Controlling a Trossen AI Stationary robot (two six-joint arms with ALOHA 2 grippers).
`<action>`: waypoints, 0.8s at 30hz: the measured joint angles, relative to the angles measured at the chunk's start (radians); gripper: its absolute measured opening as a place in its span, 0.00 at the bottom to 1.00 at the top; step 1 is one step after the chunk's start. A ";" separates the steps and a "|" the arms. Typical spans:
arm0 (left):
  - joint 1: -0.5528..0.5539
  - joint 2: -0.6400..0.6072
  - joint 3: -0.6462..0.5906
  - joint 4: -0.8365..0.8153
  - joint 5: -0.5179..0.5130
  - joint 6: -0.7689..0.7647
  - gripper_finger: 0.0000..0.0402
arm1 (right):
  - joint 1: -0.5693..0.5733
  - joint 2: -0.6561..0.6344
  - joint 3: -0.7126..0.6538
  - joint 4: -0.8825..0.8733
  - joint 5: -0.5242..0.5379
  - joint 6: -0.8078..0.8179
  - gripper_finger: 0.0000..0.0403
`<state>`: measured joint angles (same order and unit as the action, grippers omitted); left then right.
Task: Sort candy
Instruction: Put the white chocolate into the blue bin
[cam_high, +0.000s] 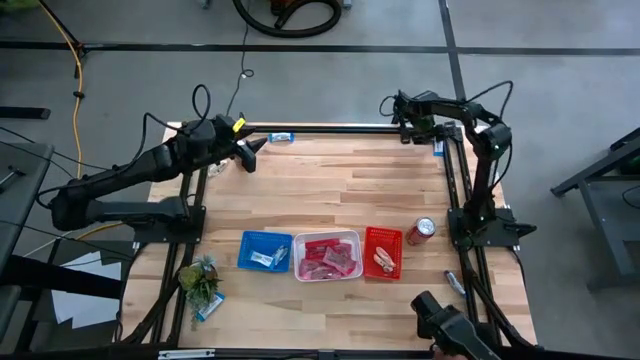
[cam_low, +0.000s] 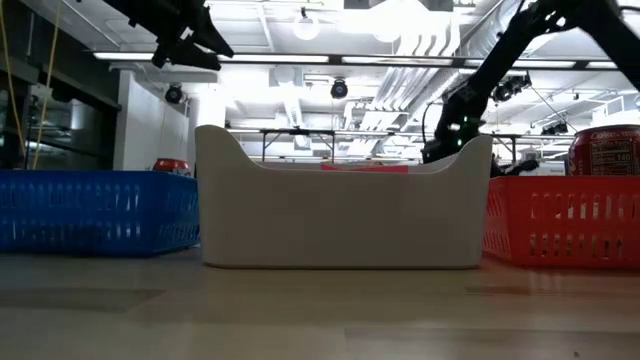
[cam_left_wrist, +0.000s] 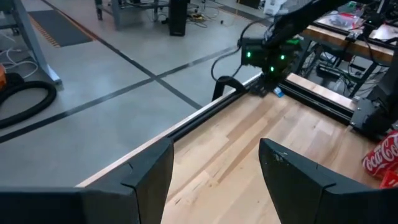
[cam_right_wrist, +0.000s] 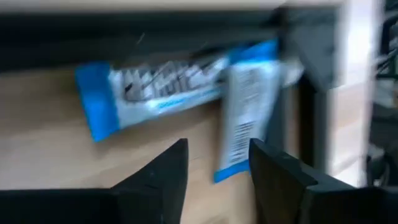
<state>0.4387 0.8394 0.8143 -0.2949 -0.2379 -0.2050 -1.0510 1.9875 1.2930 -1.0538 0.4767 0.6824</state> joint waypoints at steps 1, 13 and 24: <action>0.007 0.000 0.000 0.000 0.008 0.000 0.56 | -0.003 0.021 0.001 -0.002 -0.016 0.005 0.39; 0.035 0.000 0.000 -0.026 0.054 0.000 0.56 | 0.043 0.060 -0.004 -0.062 0.182 0.130 0.30; 0.034 0.000 0.000 -0.060 0.054 0.000 0.56 | 0.058 0.090 -0.007 -0.106 0.100 -0.054 0.02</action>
<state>0.4728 0.8394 0.8146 -0.3545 -0.1841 -0.2050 -0.9932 2.0773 1.2864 -1.1600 0.5770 0.6285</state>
